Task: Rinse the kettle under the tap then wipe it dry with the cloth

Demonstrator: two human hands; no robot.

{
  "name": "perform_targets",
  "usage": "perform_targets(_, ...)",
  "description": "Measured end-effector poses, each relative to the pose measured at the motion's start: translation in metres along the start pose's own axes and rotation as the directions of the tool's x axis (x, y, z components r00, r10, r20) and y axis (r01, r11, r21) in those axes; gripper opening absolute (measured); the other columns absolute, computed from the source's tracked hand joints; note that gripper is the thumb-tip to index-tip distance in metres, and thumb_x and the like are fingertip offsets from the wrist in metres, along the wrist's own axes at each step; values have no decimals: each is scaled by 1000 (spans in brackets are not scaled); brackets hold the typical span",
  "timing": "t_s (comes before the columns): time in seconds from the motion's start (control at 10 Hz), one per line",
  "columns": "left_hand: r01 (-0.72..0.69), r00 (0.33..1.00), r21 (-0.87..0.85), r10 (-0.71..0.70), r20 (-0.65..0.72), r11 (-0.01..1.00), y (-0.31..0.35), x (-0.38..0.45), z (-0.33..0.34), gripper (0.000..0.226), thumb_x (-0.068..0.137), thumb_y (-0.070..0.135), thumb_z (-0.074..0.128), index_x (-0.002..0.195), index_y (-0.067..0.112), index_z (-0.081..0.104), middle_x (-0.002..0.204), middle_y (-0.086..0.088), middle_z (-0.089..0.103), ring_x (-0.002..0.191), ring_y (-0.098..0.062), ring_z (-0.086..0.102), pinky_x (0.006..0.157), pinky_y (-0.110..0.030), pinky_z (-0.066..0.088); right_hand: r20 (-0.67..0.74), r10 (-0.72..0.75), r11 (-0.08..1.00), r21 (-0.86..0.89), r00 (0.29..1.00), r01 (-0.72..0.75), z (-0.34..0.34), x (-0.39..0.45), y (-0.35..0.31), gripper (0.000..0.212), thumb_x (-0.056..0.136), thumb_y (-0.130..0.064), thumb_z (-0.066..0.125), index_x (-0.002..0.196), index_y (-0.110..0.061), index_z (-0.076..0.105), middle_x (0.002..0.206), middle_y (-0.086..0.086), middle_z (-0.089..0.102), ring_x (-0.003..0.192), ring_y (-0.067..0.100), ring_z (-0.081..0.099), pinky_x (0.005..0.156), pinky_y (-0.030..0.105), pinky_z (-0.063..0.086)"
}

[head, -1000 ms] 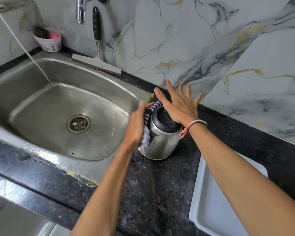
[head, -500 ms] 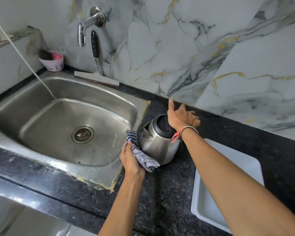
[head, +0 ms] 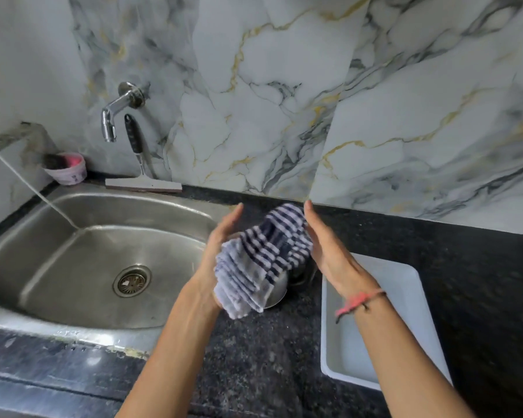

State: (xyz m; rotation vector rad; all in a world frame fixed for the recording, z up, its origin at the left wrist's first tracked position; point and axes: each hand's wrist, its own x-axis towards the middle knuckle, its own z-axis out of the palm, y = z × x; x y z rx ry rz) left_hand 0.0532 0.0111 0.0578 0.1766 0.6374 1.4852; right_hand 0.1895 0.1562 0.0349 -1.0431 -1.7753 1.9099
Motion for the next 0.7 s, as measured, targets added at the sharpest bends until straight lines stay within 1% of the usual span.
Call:
perform_targets(0.1,164,986,144,-158,-53,976,-30,29,18,91,92,76,43,116,-6,73,113,-28,75,97,-37,76,93,-45,57,-92,-73,994,75,993,80,-37,-35,31,54,85,-55,80,112,-9,81,120,16,79,119,28,74,110,51,54)
perform_targets(0.2,212,975,215,-190,-119,953,-58,50,18,91,91,77,45,118,-6,72,118,-28,73,102,-38,73,93,-46,55,-168,-61,989,123,984,82,-71,-58,48,33,95,-36,76,109,-7,82,112,17,82,111,30,78,97,45,62)
perform_targets(0.3,167,974,518,-60,-216,839,-114,70,16,66,74,63,80,107,6,76,103,-15,79,84,-22,79,69,-32,63,-257,105,985,160,961,-65,-123,-83,75,21,96,-19,75,111,-6,80,108,17,83,106,33,79,90,50,65)
perform_targets(0.4,130,975,845,88,-204,519,-155,85,11,60,67,30,97,114,9,67,105,-11,73,83,-15,72,69,-32,62,-304,259,965,128,917,-230,-152,-95,98,12,92,-8,79,104,-8,75,98,16,82,92,31,80,80,47,64)
perform_targets(0.5,88,994,994,78,-83,-68,-207,110,8,44,82,8,85,120,10,64,114,-15,73,100,-26,68,86,-38,58,-279,395,906,-39,875,-421,-180,-109,135,24,90,0,77,94,-20,63,97,7,70,79,19,72,62,33,60)
perform_targets(0.6,107,994,974,21,-105,-198,-226,120,3,39,88,6,77,124,12,63,115,-15,75,103,-31,71,85,-37,58,-255,425,842,-240,868,-483,-185,-107,154,26,90,-5,76,104,-22,60,111,6,61,98,24,70,63,33,60)
perform_targets(0.7,117,992,958,-8,-124,-260,-243,128,-2,40,91,-1,71,127,11,61,115,-19,76,103,-32,74,77,-24,56,-223,379,745,-503,898,-439,-188,-100,161,32,90,-8,74,117,-19,60,121,6,56,110,27,66,68,33,61)
